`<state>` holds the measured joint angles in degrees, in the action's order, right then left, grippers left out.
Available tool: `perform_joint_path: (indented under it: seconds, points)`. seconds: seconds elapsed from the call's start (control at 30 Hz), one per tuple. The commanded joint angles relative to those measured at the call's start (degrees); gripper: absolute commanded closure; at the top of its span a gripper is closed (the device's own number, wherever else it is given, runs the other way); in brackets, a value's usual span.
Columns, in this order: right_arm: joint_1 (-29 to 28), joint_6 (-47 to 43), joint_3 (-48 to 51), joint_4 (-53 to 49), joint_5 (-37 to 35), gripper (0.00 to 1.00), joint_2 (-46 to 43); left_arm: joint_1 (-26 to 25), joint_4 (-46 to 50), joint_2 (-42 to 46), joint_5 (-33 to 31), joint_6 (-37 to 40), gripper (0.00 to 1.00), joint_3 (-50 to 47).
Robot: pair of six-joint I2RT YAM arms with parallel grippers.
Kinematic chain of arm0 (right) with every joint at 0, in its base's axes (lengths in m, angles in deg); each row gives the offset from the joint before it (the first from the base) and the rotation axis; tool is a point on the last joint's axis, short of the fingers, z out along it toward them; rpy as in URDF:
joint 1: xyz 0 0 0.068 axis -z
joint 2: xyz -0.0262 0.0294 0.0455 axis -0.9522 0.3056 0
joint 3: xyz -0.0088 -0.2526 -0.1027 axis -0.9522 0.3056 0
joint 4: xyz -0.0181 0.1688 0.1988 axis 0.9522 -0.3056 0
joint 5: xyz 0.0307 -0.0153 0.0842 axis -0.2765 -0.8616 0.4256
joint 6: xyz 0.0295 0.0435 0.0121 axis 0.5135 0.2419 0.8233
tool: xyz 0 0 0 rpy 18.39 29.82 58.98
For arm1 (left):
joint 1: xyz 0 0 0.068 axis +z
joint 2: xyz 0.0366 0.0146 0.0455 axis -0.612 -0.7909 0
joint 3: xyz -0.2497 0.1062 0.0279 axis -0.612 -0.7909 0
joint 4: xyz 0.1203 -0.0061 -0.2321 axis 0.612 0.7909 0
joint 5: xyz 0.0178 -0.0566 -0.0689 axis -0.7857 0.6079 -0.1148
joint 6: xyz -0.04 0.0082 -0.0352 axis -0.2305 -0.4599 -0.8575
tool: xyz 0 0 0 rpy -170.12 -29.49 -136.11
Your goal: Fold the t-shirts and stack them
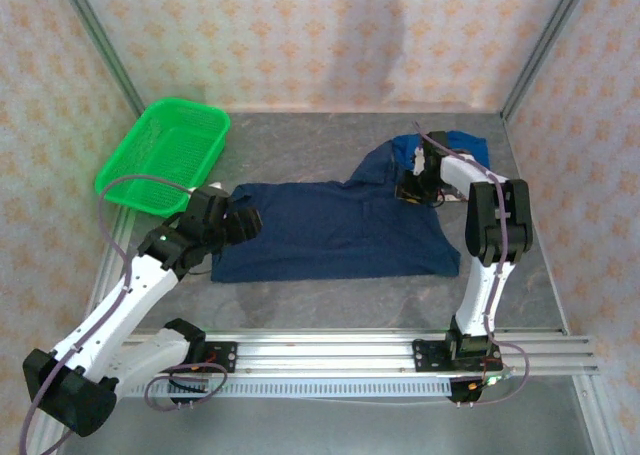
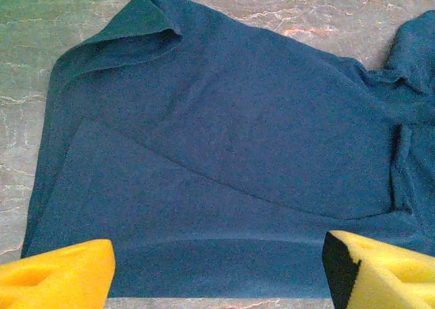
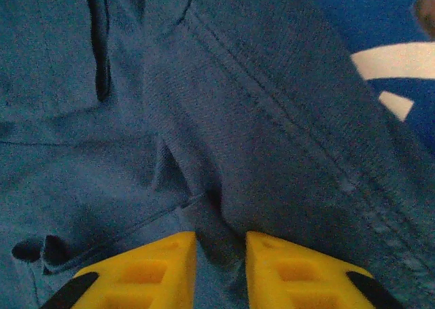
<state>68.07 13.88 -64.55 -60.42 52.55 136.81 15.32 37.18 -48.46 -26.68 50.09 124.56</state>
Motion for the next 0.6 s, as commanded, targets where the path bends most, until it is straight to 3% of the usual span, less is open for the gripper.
perform_joint_path:
  seconds: [0.0, 0.13, 0.57]
  points:
    - [-0.32, -0.08, -2.24, -0.68, -1.85, 0.83, 1.05, -0.19, 1.15, 0.55, -2.24, 0.15, 0.19, -0.93]
    - [-0.34, 1.06, -2.18, 0.01, -1.89, 0.99, 0.88, -0.24, 1.08, 0.64, -2.23, 0.12, 0.19, -1.54]
    - [1.65, 7.79, 2.65, 5.72, -8.89, 1.0, -5.27, -0.13, 0.02, -1.73, -5.06, -4.06, 0.19, -7.12]
